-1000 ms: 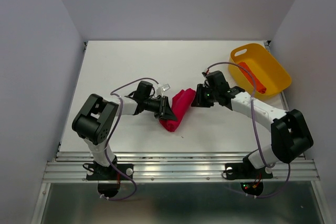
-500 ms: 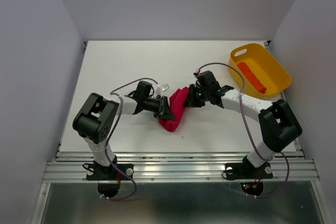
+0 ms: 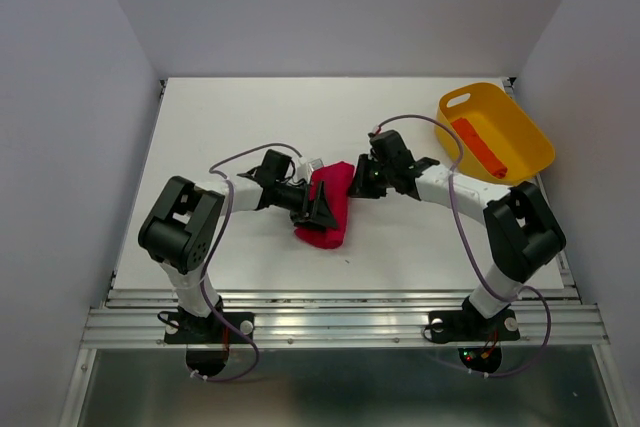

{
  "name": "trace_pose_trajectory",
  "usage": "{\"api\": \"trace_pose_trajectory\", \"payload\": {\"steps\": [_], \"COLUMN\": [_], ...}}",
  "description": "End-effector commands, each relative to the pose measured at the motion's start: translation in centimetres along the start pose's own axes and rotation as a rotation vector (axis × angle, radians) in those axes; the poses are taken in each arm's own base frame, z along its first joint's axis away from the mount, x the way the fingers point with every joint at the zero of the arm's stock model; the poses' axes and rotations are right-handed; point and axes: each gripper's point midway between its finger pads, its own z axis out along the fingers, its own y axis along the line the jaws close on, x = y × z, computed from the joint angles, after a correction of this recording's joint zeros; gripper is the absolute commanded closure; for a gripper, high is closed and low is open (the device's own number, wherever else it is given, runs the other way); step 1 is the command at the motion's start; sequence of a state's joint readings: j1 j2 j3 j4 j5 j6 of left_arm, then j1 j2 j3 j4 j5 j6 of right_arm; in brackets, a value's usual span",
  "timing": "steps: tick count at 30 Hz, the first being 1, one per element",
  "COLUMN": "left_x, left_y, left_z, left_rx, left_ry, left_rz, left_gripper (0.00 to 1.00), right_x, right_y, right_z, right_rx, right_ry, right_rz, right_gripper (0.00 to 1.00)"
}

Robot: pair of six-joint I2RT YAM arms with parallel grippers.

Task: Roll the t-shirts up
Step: Roll the T-shirt to the center of the board.

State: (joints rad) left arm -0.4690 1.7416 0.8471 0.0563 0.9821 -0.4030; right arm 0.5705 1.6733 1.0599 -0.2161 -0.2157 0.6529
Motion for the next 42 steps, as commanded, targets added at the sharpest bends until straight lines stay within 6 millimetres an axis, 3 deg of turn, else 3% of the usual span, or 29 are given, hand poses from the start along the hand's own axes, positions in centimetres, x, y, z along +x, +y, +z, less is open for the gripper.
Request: {"api": "trace_pose_trajectory", "payload": {"steps": [1, 2, 4, 5, 7, 8, 10, 11, 13, 16, 22, 26, 42], "left_x": [-2.3, -2.2, -3.9, -4.2, -6.3, -6.4, -8.2, -8.4, -9.7, -10.7, -11.4, -12.0, -11.0], "left_y": [-0.8, -0.4, -1.3, -0.6, -2.3, -1.9, -3.4, -3.3, -4.2, -4.5, -3.2, -2.4, 0.1], "left_z": [-1.2, -1.5, -2.5, -3.0, -4.4, -4.9, -6.1, -6.4, -6.8, -5.8, -4.1, -4.2, -0.4], "left_rx": [-0.057, -0.101, -0.156, -0.236, -0.311, -0.405, -0.474, -0.541, -0.577, -0.626, -0.745, -0.846, -0.74], "left_ry": [-0.071, -0.069, -0.124, -0.143, -0.21, -0.22, -0.277, -0.295, -0.34, -0.365, -0.402, -0.467, -0.401], "left_rz": [0.084, 0.071, 0.12, 0.126, 0.198, 0.217, 0.263, 0.264, 0.268, 0.254, 0.19, 0.16, 0.118], "left_gripper": [0.23, 0.21, 0.21, 0.21, 0.21, 0.22, 0.24, 0.26, 0.27, 0.3, 0.3, 0.29, 0.23], "right_x": [-2.8, -3.2, -3.3, -3.5, -3.7, -4.3, -3.8, -4.6, -4.3, -4.3, -3.9, -3.8, -3.7], "right_y": [1.7, 1.2, 0.7, -0.4, -2.6, -3.0, -5.3, -6.3, -7.5, -7.4, -7.4, -7.6, -7.7], "right_z": [-0.9, -1.1, -2.0, -2.3, -3.3, -4.5, -5.4, -6.6, -7.3, -7.8, -7.6, -7.5, -7.8], "right_rx": [-0.015, 0.014, 0.043, 0.085, 0.137, 0.143, 0.18, 0.188, 0.211, 0.211, 0.206, 0.213, 0.218], "right_ry": [-0.104, -0.128, -0.149, -0.163, -0.175, -0.208, -0.21, -0.241, -0.243, -0.248, -0.232, -0.231, -0.231], "right_rz": [-0.004, 0.004, 0.004, 0.014, 0.039, 0.047, 0.072, 0.096, 0.104, 0.1, 0.103, 0.1, 0.084], "right_gripper": [0.74, 0.66, 0.61, 0.54, 0.51, 0.48, 0.47, 0.47, 0.47, 0.47, 0.47, 0.46, 0.44]}}
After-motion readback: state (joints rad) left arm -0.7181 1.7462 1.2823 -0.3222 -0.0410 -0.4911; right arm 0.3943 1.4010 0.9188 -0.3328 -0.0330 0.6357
